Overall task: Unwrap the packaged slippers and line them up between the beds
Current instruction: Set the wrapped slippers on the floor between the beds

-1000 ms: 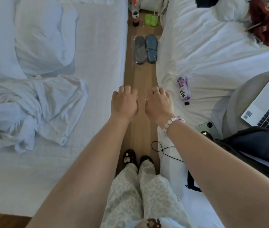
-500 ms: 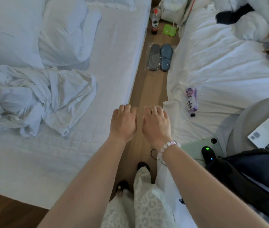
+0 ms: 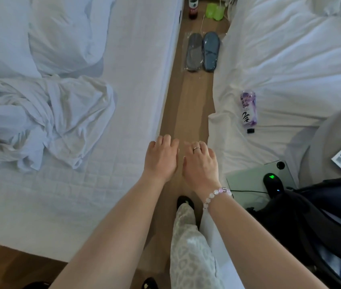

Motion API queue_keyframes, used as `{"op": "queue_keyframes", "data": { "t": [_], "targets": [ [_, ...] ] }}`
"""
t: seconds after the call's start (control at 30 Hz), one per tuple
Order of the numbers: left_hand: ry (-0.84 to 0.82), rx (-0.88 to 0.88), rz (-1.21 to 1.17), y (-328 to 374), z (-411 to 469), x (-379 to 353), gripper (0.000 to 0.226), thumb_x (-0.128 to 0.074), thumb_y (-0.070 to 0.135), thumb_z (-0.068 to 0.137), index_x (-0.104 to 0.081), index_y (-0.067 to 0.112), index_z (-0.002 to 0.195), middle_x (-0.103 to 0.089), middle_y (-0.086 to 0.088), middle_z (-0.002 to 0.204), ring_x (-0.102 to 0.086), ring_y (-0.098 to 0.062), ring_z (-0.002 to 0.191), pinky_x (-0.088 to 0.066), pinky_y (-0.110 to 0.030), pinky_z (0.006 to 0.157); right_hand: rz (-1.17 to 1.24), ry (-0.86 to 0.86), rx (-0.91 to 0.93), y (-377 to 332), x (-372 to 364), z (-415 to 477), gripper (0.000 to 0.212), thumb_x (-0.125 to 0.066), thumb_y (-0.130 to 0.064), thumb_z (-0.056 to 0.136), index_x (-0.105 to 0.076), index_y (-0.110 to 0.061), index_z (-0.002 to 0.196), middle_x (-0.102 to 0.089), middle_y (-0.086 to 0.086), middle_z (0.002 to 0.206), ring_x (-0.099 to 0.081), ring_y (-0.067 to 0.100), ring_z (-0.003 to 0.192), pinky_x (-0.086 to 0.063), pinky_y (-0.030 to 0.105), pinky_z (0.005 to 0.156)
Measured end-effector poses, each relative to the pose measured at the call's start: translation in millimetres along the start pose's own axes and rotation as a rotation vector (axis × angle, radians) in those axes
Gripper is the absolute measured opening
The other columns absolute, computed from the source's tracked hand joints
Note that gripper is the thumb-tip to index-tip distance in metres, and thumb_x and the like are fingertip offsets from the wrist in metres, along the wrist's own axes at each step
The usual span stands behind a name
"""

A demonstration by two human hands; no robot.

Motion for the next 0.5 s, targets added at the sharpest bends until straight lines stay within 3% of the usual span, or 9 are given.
{"op": "queue_keyframes", "data": {
  "t": [0.17, 0.4, 0.5],
  "targets": [
    [-0.027, -0.014, -0.020, -3.2, 0.2, -38.5, 0.032, -0.037, 0.013, 0.098, -0.052, 0.010, 0.126, -0.054, -0.013, 0.123, -0.051, -0.031, 0.111, -0.040, -0.039, 0.090, -0.020, -0.059, -0.054, 17.8, -38.7, 3.4, 0.042, -0.039, -0.015, 0.094, -0.040, -0.010, 0.136, -0.047, 0.012, 0.136, -0.038, 0.028, 0.128, -0.031, 0.036, 0.102],
    [-0.060, 0.036, -0.044, -10.6, 3.8, -100.7, 0.034, -0.030, 0.020, 0.101, -0.050, 0.012, 0.128, -0.051, -0.010, 0.128, -0.048, -0.029, 0.115, -0.039, -0.038, 0.094, -0.052, -0.037, -0.072, 21.7, -95.6, 10.7, 0.041, -0.066, -0.011, 0.075, -0.060, -0.005, 0.115, -0.066, 0.015, 0.107, -0.060, 0.031, 0.105, -0.049, 0.040, 0.083],
    [-0.071, 0.035, -0.020, -13.1, 1.9, -128.2, 0.031, -0.034, 0.018, 0.100, -0.053, 0.010, 0.124, -0.054, -0.011, 0.124, -0.051, -0.031, 0.110, -0.041, -0.039, 0.089, -0.060, -0.018, -0.032, 15.1, -117.3, 7.6, 0.039, -0.058, -0.012, 0.081, -0.056, -0.004, 0.120, -0.062, 0.016, 0.115, -0.055, 0.032, 0.112, -0.045, 0.040, 0.088]
  ]
}}
Point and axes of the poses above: each hand's wrist, its own z-axis towards the middle knuckle, its own x-axis out of the back of the hand, y = z × x, the point moved 6 cm from there along z, towards the middle knuckle
